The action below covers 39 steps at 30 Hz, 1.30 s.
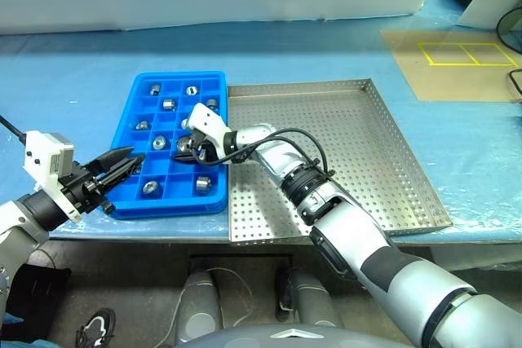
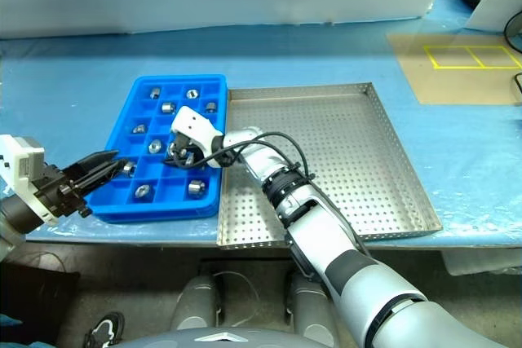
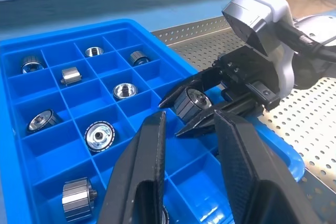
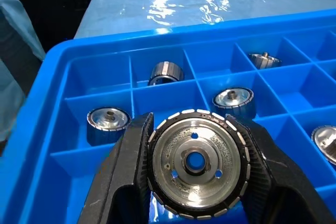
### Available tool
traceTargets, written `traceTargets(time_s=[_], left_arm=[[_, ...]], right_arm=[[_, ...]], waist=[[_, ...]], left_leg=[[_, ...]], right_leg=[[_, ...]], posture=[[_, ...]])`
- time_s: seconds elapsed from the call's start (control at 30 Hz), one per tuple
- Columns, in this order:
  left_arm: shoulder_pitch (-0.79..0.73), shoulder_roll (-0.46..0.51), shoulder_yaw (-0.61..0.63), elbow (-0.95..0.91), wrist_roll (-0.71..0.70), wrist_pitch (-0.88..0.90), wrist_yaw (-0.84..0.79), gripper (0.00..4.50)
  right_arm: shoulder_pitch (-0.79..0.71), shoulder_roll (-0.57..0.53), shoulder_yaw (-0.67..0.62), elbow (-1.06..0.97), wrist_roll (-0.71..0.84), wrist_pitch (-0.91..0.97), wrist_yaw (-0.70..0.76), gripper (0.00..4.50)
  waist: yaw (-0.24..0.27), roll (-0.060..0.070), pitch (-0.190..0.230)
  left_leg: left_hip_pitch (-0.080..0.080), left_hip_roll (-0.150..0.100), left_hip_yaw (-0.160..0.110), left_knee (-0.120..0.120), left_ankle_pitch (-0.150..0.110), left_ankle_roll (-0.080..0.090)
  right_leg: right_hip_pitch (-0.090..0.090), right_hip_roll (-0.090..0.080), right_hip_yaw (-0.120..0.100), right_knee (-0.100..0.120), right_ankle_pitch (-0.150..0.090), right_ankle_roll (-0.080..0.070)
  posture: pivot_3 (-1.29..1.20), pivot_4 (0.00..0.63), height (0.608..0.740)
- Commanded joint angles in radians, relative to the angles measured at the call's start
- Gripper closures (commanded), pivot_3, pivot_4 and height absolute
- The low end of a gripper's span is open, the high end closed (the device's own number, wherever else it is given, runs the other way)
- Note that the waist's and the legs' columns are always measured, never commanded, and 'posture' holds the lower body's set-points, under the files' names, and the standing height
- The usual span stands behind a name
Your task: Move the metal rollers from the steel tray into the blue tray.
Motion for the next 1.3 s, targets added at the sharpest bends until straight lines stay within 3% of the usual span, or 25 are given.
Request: traceTargets(time_s=[0.03, 0.4, 0.67, 0.83, 1.0, 1.13, 1.3], left_arm=[[0.000, -0.006, -0.001, -0.031, -0.008, -0.023, 0.006, 2.94], [0.024, -0.026, -0.019, -0.057, -0.012, -0.029, 0.019, 2.94], [0.017, -0.017, -0.025, -0.049, -0.013, -0.030, 0.015, 2.94], [0.001, -0.012, -0.038, -0.040, -0.009, -0.029, 0.012, 2.94], [-0.020, -0.005, -0.058, -0.038, -0.017, -0.025, 0.003, 2.94], [-0.063, -0.012, -0.111, -0.035, -0.012, -0.026, 0.003, 2.94], [-0.165, -0.045, -0.223, 0.009, 0.033, -0.051, 0.017, 2.94]], right_arm=[[-0.004, 0.221, -0.008, -0.010, 0.044, 0.005, -0.030, 2.79], [0.003, 0.298, 0.049, 0.015, 0.105, 0.043, 0.013, 2.79], [0.008, 0.302, 0.102, -0.015, 0.145, 0.070, 0.057, 0.18], [-0.018, 0.273, 0.079, -0.005, 0.155, 0.051, 0.018, 0.18], [-0.072, 0.172, -0.019, -0.072, 0.209, 0.052, -0.015, 0.18], [-0.084, 0.047, -0.110, -0.252, 0.274, 0.158, -0.014, 0.18], [0.032, -0.167, -0.119, -0.492, 0.232, 0.250, 0.024, 0.18]], waist=[[0.001, 0.000, 0.000], [0.002, 0.000, 0.000], [0.004, 0.000, 0.000], [0.004, 0.000, 0.000], [0.003, 0.000, 0.000], [0.002, 0.000, 0.000], [0.010, -0.001, -0.001]], left_leg=[[0.000, 0.000, 0.000, 0.000, 0.000, 0.000], [0.000, 0.000, 0.000, -0.001, 0.000, 0.000], [0.000, 0.000, 0.000, -0.001, 0.000, 0.000], [0.000, 0.000, 0.000, -0.001, 0.000, 0.000], [0.000, 0.000, 0.000, -0.001, 0.000, 0.000], [0.000, 0.000, 0.000, -0.001, 0.000, -0.001], [0.000, -0.001, 0.000, -0.001, 0.001, -0.001]], right_leg=[[0.000, 0.000, 0.000, 0.000, 0.000, 0.000], [0.000, 0.000, 0.000, 0.000, 0.000, 0.000], [0.000, 0.000, 0.000, -0.001, -0.001, 0.001], [0.000, 0.000, 0.000, -0.001, -0.001, 0.001], [0.000, 0.000, 0.000, 0.000, 0.000, 0.000], [-0.001, 0.000, 0.000, 0.000, 0.000, 0.000], [0.001, 0.000, 0.000, -0.001, 0.000, 0.000]], posture=[[0.08, 0.150, 0.740], [0.10, 0.150, 0.740], [0.09, 0.150, 0.740], [0.07, 0.150, 0.740], [0.05, 0.150, 0.740], [0.02, 0.150, 0.740], [-0.02, 0.150, 0.740]])
